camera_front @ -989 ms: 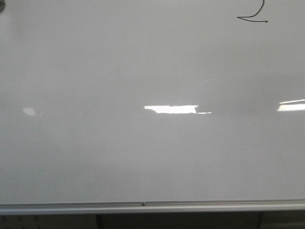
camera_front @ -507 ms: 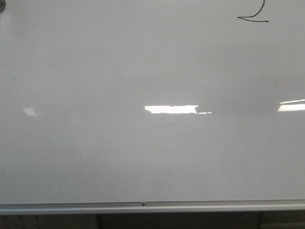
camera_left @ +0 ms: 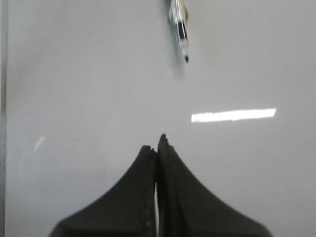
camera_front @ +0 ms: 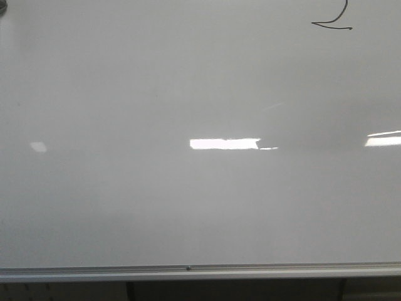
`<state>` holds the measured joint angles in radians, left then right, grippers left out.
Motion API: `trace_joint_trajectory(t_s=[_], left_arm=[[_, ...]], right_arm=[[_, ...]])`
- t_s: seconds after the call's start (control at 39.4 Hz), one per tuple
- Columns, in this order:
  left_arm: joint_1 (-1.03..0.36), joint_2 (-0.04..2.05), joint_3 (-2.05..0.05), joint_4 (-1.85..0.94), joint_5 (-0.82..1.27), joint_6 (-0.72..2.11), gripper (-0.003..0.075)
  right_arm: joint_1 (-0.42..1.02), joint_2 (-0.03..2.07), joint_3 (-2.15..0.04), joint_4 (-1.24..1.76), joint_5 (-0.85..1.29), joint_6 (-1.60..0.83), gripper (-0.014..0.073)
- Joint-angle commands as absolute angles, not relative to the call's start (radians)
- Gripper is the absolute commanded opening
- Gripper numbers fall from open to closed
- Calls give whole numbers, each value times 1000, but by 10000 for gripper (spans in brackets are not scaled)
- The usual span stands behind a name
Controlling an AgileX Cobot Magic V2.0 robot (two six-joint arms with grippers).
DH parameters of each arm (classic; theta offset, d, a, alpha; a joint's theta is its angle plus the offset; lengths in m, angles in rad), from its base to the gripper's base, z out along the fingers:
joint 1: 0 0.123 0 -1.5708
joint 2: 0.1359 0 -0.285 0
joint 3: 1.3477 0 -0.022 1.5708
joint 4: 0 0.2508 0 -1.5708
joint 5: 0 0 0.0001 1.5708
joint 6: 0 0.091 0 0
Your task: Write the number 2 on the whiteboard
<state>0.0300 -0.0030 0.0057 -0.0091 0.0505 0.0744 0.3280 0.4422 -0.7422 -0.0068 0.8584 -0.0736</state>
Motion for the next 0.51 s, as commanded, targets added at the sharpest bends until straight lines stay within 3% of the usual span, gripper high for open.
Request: trace_joint_trajectory(t_s=[0.0,0.48], left_arm=[[32,-24,27,-10,-70,62,-20],[32,-24,27,-10,-67,62,-20]], right_arm=[[320,448,-766,-19,790,-75,-69],[320,448,-766,-19,798,-75,-69]])
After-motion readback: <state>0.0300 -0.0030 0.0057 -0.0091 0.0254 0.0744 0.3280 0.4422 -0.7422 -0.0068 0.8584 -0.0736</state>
